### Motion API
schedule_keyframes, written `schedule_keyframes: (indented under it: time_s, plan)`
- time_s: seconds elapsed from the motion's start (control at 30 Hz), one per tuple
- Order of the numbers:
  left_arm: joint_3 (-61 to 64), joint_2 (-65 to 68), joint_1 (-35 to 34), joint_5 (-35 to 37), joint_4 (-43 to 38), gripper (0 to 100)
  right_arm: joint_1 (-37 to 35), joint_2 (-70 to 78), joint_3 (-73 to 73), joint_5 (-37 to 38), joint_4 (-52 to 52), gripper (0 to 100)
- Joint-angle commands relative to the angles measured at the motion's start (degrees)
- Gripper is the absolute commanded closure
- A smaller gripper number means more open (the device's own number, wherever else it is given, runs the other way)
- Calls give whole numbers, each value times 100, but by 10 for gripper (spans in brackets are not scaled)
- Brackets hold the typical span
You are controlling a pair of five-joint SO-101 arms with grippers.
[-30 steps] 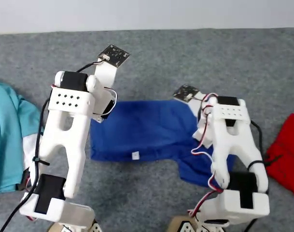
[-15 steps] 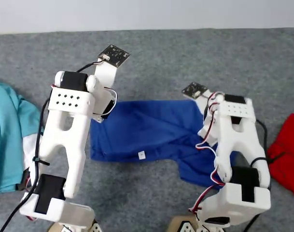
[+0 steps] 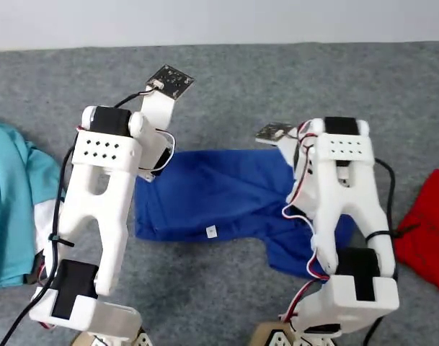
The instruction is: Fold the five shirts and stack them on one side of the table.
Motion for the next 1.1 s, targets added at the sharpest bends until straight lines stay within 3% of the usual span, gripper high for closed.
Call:
schedule_keyframes:
  time_s: [0.0, 0.27, 0.57, 0.97, 1.07]
  plan:
    - [-22, -290, 44, 9, -88, 997, -207, -180, 255, -35, -418, 848]
    - [154, -299, 35, 9, -88, 997, -259, -171, 1266, -35, -1692, 847]
    - [259, -334, 18, 0, -167, 997, -145, 259, 1336, -44, -2176, 897]
    - [259, -343, 35, 0, -167, 997, 268, 382, 888, -35, -1991, 939]
    - [259, -343, 26, 0, -167, 997, 233, 365, 589, -44, -1543, 897]
